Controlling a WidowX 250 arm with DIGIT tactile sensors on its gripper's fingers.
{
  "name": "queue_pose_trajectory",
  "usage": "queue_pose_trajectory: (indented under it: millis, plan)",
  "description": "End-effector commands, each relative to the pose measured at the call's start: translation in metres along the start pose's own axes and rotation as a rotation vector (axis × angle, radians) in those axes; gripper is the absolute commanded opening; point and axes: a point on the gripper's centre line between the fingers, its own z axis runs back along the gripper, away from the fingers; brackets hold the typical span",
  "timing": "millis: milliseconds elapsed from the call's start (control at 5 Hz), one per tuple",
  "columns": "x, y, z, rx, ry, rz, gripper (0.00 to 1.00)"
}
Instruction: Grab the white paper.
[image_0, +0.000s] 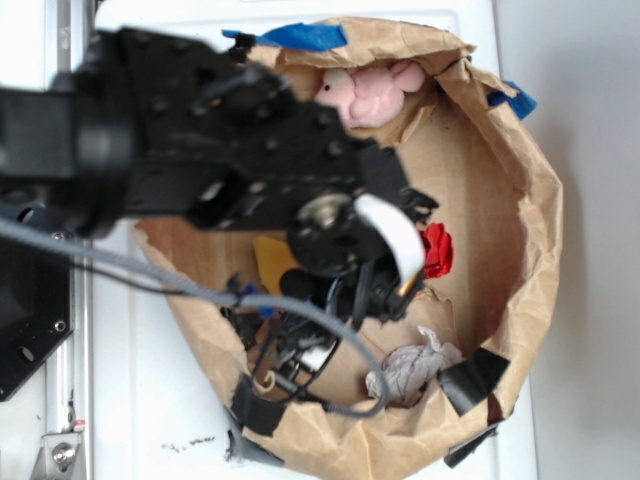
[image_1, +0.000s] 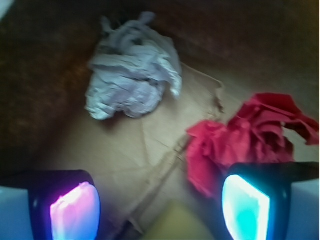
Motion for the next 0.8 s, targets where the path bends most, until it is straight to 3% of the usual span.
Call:
queue_pose_trajectory:
  millis: [0, 600]
  plan:
    - [0.041, -0.009, -0.018, 0.129, -0.133, 0.006, 1.0]
    - [0.05, -0.031, -0.016, 0.117, -0.173, -0.006, 1.0]
